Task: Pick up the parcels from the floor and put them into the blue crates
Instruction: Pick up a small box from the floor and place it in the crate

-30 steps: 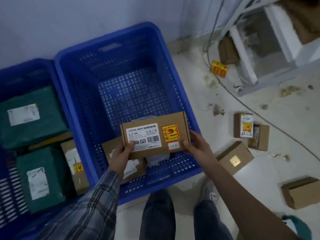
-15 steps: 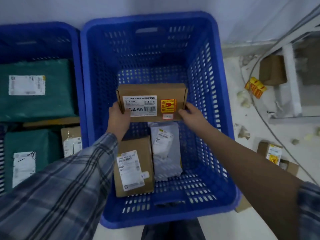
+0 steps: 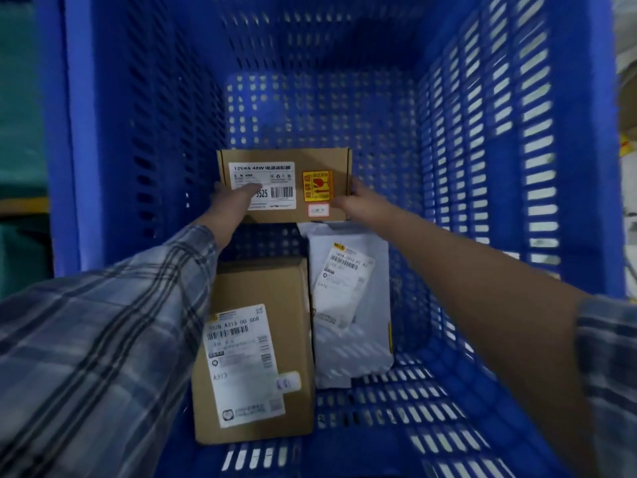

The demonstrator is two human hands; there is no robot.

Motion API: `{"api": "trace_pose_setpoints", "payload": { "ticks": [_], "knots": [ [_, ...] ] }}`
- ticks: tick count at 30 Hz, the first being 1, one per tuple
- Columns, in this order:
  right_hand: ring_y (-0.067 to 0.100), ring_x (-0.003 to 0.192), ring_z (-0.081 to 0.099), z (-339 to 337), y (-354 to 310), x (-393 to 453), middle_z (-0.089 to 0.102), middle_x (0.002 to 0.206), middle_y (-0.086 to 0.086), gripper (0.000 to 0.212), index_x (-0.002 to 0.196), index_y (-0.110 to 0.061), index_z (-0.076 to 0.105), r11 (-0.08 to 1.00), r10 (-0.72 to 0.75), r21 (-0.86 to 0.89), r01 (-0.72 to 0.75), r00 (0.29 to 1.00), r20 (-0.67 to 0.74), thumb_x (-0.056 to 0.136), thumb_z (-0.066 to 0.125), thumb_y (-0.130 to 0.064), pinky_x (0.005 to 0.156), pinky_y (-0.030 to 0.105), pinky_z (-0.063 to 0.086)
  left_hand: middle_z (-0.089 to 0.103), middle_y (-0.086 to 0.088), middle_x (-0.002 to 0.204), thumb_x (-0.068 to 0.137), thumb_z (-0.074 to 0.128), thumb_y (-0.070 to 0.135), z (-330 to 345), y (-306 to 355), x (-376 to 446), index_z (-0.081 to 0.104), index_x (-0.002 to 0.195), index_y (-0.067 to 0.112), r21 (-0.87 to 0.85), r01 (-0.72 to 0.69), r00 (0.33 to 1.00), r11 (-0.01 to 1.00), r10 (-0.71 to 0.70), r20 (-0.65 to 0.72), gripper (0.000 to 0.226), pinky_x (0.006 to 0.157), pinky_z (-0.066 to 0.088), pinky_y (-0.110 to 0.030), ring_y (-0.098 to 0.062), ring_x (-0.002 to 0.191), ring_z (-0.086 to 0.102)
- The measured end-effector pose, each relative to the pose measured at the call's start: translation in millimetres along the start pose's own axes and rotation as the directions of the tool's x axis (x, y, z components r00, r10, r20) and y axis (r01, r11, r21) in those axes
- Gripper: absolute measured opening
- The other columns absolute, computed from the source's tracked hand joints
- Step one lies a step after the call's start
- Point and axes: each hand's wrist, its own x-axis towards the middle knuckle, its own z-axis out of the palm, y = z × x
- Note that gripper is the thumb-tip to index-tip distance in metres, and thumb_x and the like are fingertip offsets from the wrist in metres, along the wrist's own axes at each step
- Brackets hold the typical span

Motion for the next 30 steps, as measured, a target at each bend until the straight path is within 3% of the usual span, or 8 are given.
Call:
{"api": "trace_pose_setpoints", "payload": {
  "ticks": [4,7,9,13,16,19,24,30],
  "knots": [
    [0.025,0.116,0.055,18.3,20.3,15.7,0.054,0.132,0.009,0.071,0.145,-0.017,0.023,0.993,0.025,-0.116,-0.025,1.0,-0.002,0.085,0.061,-0.028,0.099,0.039,0.047,0.025,-0.007,0.154,0.084,0.063,0.043,11.2,-9.3,9.9,0.023,0.15,0.015,0.144,-0.058,0.997,0.988,0.051,0.05,0.082,0.114,0.027,-0.033,-0.027,0.137,0.032],
    [0.031,0.129,0.045,23.7,23.8,13.1,0.046,0.14,0.01,0.086,0.15,-0.016,0.005,0.924,0.001,-0.382,-0.001,1.0,-0.002,0.086,0.06,-0.032,0.108,0.045,0.036,0.027,0.006,0.146,0.078,0.065,0.043,18.5,-14.2,1.7,0.032,0.142,0.019,0.411,-0.068,0.993,0.909,0.023,0.115,0.075,0.104,0.024,-0.018,-0.016,0.132,0.03],
    [0.033,0.135,0.037,23.0,21.6,7.0,0.039,0.147,0.011,0.085,0.151,-0.016,-0.004,0.834,0.013,-0.552,-0.012,1.0,-0.002,0.09,0.053,-0.034,0.114,0.048,0.026,0.017,-0.006,0.155,0.076,0.066,0.039,20.5,-17.1,-2.5,0.025,0.147,0.014,0.53,-0.064,0.989,0.845,-0.015,0.144,0.086,0.107,0.027,-0.023,-0.023,0.136,0.027],
    [0.03,0.137,0.032,9.3,17.5,-18.7,0.031,0.15,0.013,0.062,0.148,-0.009,0.018,0.706,-0.046,-0.708,-0.002,0.998,-0.049,0.096,0.039,-0.035,0.111,0.043,0.025,0.04,-0.009,0.145,0.092,0.057,0.019,9.7,-10.2,-18.4,0.041,0.14,0.008,0.337,-0.122,0.987,0.933,0.079,0.139,0.052,0.106,0.032,-0.023,-0.027,0.13,0.042],
    [0.029,0.115,0.047,-2.0,31.5,-61.4,0.049,0.122,0.019,0.03,0.121,-0.006,0.047,0.875,-0.123,-0.48,0.055,0.986,-0.111,0.097,0.041,-0.023,0.085,0.034,0.039,0.05,-0.012,0.138,0.094,0.054,0.018,-7.3,-3.3,-47.6,0.047,0.135,0.003,0.183,-0.102,0.994,0.978,0.093,0.059,0.044,0.108,0.036,-0.029,-0.027,0.125,0.048],
    [0.027,0.116,0.051,-10.3,46.7,-124.4,0.051,0.126,0.013,0.032,0.126,-0.006,0.052,0.964,-0.161,-0.253,0.085,0.942,-0.294,0.096,0.044,-0.012,0.091,0.036,0.044,0.063,-0.012,0.101,0.093,0.052,0.016,-11.9,-2.0,-88.7,0.065,0.104,0.003,0.084,-0.062,0.997,0.995,0.065,-0.028,0.021,0.094,0.045,-0.033,-0.025,0.103,0.057],
    [0.007,0.083,0.054,-26.7,58.3,-241.9,0.057,0.098,-0.002,0.017,0.102,-0.014,0.058,0.986,-0.151,-0.02,0.165,0.838,-0.524,0.093,0.047,-0.004,0.073,0.022,0.045,0.062,-0.01,0.098,0.092,0.044,0.009,13.2,7.3,-179.6,0.064,0.106,0.006,0.0,-0.149,0.971,0.989,0.147,-0.188,0.024,0.086,0.048,-0.035,-0.027,0.091,0.057],
    [0.011,0.078,0.055,-65.1,99.2,-349.6,0.059,0.083,0.001,0.016,0.091,-0.009,0.058,0.886,0.34,0.452,0.098,0.525,-0.78,0.09,0.045,0.001,0.068,0.018,0.043,0.06,-0.001,0.077,0.094,0.043,0.004,85.8,21.3,-280.2,0.059,0.072,0.017,-0.032,-0.223,0.974,0.974,0.221,-0.039,0.03,0.072,0.048,-0.034,-0.017,0.071,0.056]
  ]
}}
